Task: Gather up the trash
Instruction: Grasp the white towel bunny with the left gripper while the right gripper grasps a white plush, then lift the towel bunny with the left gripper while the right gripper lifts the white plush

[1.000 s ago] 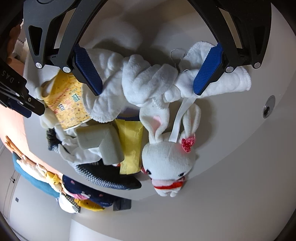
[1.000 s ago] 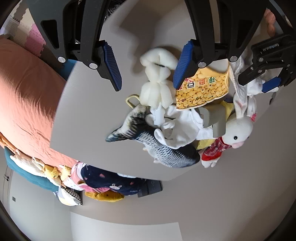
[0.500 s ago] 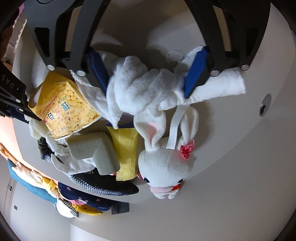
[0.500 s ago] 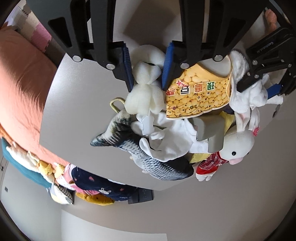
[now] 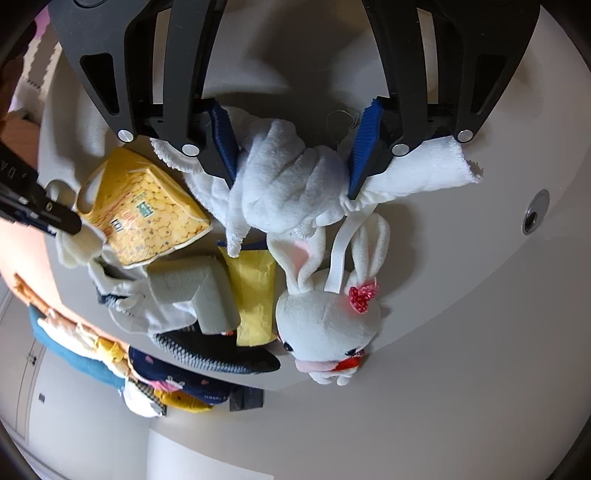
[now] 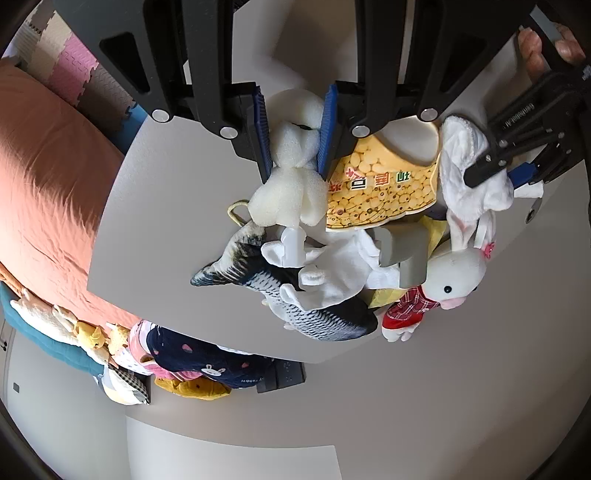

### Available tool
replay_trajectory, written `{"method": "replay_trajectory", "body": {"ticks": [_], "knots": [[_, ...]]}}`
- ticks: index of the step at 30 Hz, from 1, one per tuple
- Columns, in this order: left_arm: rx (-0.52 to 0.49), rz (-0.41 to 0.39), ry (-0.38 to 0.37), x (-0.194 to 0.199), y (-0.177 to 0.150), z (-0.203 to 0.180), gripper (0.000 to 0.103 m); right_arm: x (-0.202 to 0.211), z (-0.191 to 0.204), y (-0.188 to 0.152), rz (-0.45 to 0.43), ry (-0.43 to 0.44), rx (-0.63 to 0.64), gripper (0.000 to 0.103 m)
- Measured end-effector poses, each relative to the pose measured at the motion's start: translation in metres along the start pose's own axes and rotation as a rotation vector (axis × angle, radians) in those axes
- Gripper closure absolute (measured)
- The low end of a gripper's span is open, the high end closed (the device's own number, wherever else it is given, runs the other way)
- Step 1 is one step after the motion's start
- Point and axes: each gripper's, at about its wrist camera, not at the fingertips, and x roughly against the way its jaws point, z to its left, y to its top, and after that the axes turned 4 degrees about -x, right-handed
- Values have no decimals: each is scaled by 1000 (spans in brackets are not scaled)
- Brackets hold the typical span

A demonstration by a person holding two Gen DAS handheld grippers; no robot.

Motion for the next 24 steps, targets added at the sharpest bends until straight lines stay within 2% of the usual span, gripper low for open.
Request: {"method": "replay_trajectory", "body": {"ticks": [12,24], "knots": [[22,-61,-60,34,3,6,51,21,1,0,-28,11,-19,77],[84,-114,-21,64,5,30,51,42,7,0,-45,73,-30,77]]}}
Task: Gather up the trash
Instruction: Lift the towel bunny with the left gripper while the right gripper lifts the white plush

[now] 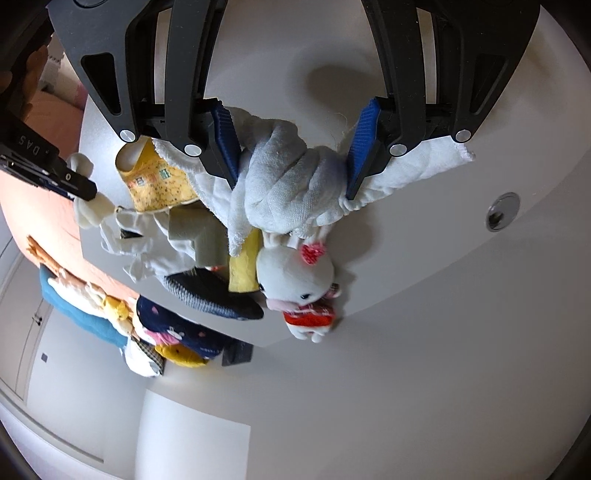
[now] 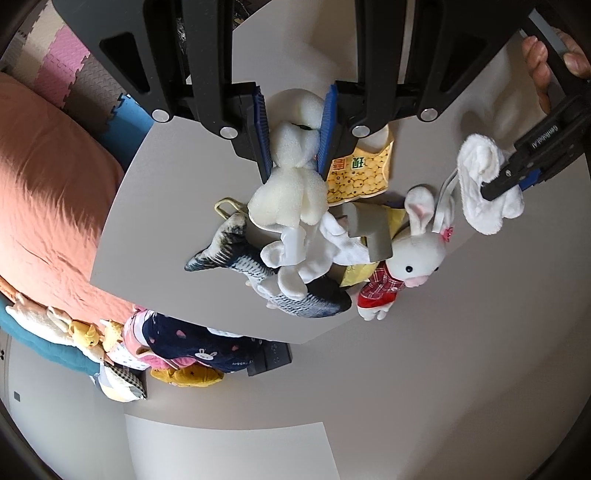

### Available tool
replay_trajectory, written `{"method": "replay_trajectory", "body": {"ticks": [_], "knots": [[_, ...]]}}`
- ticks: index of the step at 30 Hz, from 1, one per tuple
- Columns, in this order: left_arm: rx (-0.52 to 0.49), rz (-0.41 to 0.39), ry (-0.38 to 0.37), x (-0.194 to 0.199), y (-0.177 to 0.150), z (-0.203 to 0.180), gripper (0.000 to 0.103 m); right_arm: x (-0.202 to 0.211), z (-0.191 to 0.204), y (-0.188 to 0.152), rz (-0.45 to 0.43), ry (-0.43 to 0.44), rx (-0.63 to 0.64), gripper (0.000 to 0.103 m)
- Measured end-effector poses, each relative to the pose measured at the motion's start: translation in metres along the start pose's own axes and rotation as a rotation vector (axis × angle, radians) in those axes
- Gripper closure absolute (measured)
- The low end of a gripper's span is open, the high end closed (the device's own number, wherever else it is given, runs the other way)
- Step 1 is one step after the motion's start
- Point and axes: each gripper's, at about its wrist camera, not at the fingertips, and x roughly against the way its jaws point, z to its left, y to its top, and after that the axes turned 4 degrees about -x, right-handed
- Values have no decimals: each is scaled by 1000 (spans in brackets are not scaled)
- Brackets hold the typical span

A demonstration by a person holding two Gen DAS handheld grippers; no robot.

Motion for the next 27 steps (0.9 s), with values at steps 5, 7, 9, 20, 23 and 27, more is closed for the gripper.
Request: {"method": "replay_trajectory", "body": {"ticks": [5,7,9,20,23,27], "knots": [[-8,-21,-5,11,4,-3,51,14,4,0,-24,0,2,77],[-10,-24,-12,13,4,-5,51,22,4,1,-37,-2,5,77],[-8,-26,-19,15,3,-7,51,30,4,3,-53,-5,5,77],[-11,-35,-32,25,1,-8,51,37,4,3,-7,87,-30,77],[-12,-38,-34,26,0,-9,51,34,7,-2,1,85,-25,77],[-10,-43,-36,30,0,-8,51,39,12,-2,-7,88,-17,77]]}}
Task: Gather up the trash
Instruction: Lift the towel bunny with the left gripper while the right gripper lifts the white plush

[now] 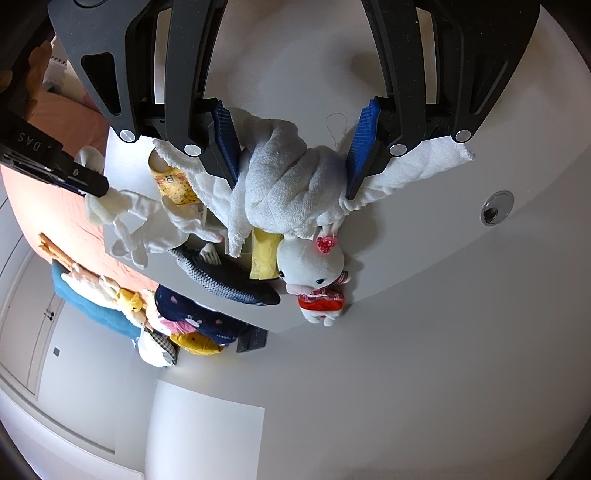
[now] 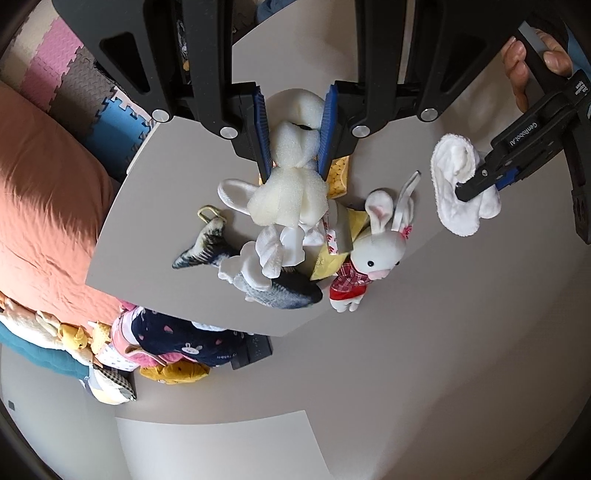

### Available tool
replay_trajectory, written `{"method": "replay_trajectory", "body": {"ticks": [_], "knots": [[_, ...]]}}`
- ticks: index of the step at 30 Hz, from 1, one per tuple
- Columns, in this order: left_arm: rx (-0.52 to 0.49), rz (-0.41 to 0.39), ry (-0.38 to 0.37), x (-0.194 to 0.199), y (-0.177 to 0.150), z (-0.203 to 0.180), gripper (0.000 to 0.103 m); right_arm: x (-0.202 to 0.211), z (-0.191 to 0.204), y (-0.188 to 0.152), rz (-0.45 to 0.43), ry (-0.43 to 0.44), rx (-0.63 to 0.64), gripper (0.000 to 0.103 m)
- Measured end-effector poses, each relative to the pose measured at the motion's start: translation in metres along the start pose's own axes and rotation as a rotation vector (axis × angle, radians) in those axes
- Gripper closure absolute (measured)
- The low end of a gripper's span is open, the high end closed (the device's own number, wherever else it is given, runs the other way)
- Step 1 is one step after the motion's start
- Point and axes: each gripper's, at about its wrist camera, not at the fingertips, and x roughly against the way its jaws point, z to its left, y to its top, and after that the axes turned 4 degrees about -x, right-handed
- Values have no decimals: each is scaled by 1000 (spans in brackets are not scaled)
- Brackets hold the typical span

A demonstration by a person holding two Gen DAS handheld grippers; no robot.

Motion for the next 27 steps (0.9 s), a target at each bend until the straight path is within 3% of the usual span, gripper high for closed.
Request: {"method": "replay_trajectory", "body": {"ticks": [15,20,27], "knots": [[20,-48,-2,23,12,10,51,44,48,56,-137,84,99,77],[-10,-68,-65,30,19,-1,50,52,60,61,-154,94,124,77],[-40,-47,-61,24,16,-13,50,53,65,58,-147,91,136,77]]}}
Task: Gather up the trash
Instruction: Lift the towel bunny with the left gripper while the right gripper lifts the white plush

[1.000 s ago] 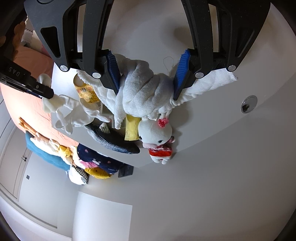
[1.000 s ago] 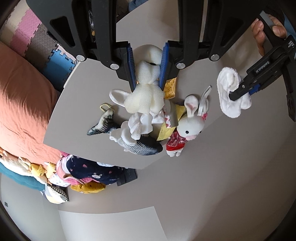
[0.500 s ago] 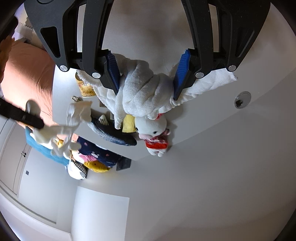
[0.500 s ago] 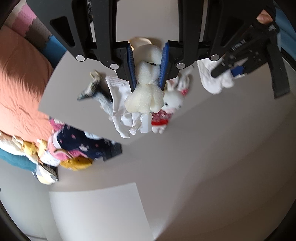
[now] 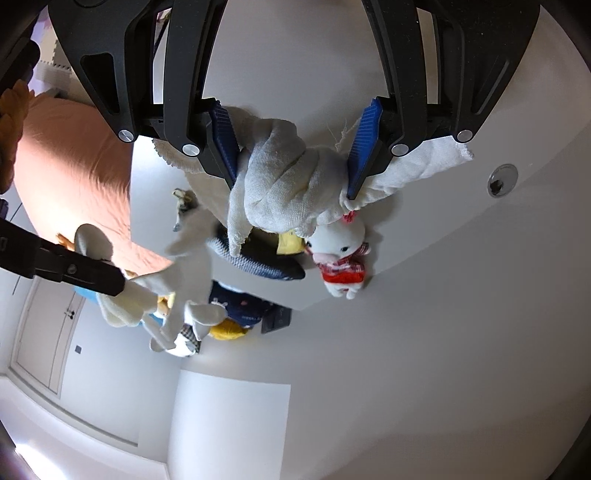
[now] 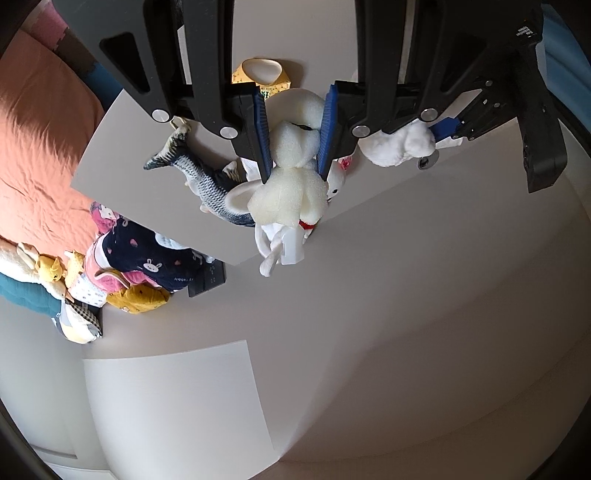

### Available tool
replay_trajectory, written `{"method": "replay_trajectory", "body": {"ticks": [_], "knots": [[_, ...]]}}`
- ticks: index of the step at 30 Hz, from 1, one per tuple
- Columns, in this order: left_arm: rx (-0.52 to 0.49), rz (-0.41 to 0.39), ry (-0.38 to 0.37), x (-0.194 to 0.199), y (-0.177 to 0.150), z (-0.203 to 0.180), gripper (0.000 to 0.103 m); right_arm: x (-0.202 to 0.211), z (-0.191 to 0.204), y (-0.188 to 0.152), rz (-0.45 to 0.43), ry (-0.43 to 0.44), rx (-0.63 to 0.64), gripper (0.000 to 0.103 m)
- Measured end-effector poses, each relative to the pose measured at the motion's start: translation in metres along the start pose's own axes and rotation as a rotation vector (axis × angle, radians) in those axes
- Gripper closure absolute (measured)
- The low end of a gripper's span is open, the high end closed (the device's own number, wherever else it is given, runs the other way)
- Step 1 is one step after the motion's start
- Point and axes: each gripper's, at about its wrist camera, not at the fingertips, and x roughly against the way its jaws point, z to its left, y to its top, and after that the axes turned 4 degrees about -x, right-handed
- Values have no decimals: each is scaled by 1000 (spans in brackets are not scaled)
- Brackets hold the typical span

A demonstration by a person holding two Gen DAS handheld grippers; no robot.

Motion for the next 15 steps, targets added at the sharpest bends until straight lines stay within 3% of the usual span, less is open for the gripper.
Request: {"method": "replay_trajectory", "body": {"ticks": [6,15], "knots": [[49,53,24,-11,-11,16,50,-16,-1,-18,64,1,3,77],[53,59,44,-13,-14,25,50,-41,5,-44,149,18,25,71]]}}
